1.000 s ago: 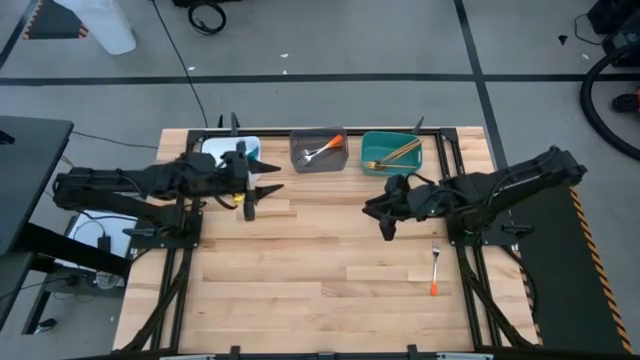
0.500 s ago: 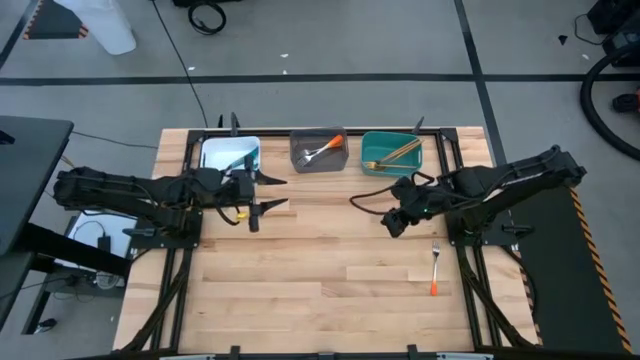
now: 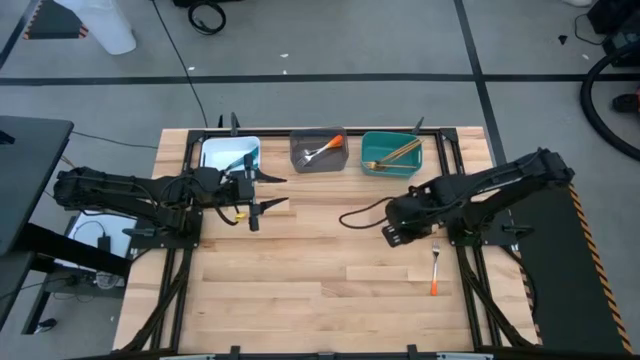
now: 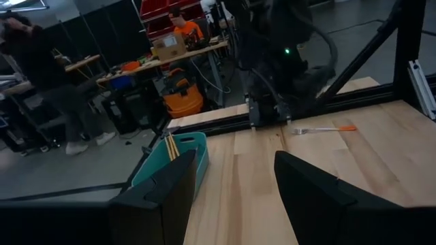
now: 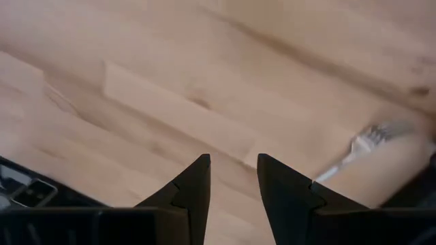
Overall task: Sort silverware by color (type)
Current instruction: Put the orange fork into the black bin
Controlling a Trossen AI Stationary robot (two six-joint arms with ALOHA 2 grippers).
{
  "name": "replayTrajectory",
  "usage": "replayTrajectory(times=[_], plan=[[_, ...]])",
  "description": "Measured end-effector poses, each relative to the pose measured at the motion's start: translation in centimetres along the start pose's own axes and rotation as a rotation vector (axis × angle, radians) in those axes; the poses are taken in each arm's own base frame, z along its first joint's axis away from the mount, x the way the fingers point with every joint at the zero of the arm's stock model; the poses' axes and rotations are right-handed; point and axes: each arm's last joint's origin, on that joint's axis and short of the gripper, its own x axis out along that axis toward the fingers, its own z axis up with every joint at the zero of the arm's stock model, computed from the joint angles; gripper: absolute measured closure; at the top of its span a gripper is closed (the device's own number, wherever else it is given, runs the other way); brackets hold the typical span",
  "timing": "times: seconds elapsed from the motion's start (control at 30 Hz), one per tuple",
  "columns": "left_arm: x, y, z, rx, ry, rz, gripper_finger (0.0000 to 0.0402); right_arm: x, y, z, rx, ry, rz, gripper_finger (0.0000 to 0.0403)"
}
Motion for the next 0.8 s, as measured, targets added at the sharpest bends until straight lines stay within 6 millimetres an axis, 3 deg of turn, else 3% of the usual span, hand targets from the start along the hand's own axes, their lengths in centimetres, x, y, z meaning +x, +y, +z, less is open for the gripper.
replayTrajectory(times=[0.23, 0.6, 0.8], plan=[[0.0, 0.0, 0.0, 0.000, 0.001, 0.003, 0.0194, 2.0, 0.3, 0.0, -0.003, 0.129, -0.137, 0.0271], [0.0, 0.0, 0.0, 0.000, 0.002, 0.005, 0.0194, 4.7, 0.2, -1.2, -0.070, 0.176, -0.355, 0.0271], [0.0, 0.0, 0.0, -0.001, 0.002, 0.005, 0.0194, 6.3, -2.0, -2.0, -0.043, 0.187, -0.442, 0.0276]])
